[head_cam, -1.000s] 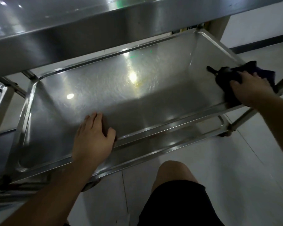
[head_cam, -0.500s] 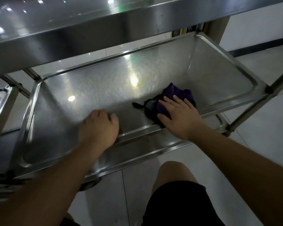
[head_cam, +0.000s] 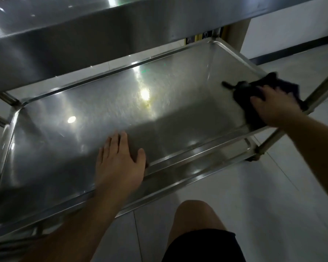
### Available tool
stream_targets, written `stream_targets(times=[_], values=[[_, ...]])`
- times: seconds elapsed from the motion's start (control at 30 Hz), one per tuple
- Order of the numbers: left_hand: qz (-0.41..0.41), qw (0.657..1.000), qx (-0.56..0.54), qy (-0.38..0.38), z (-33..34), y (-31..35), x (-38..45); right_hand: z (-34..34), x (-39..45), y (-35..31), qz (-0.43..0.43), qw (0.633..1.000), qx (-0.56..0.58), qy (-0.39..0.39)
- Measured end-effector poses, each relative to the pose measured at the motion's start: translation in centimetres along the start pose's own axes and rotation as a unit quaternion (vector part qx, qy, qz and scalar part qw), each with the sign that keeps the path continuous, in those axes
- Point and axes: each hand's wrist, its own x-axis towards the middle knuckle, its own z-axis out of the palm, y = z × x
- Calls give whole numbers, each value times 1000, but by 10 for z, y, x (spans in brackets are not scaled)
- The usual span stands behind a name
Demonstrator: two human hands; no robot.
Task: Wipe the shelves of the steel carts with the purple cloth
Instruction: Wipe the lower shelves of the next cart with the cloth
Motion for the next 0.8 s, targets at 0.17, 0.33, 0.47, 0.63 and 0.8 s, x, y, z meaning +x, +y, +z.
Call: stream_targets(times=[0.17, 0.33, 0.47, 0.63, 0.8], values=[[6, 1000, -10, -3, -1, 0, 1, 3, 76, -5, 78, 996, 0, 44], [3, 1000, -12, 7, -1, 2, 0, 31, 65, -110, -102, 995, 12, -15], [2, 1000, -20, 18, -3, 5, -3, 66, -23, -174, -301, 952, -34, -43], [6, 1000, -27, 13, -4, 3, -3, 59, -66, -138, -356, 930, -9, -90], [11, 999, -36, 15, -4, 0, -3, 14, 39, -48, -86, 996, -16, -2]])
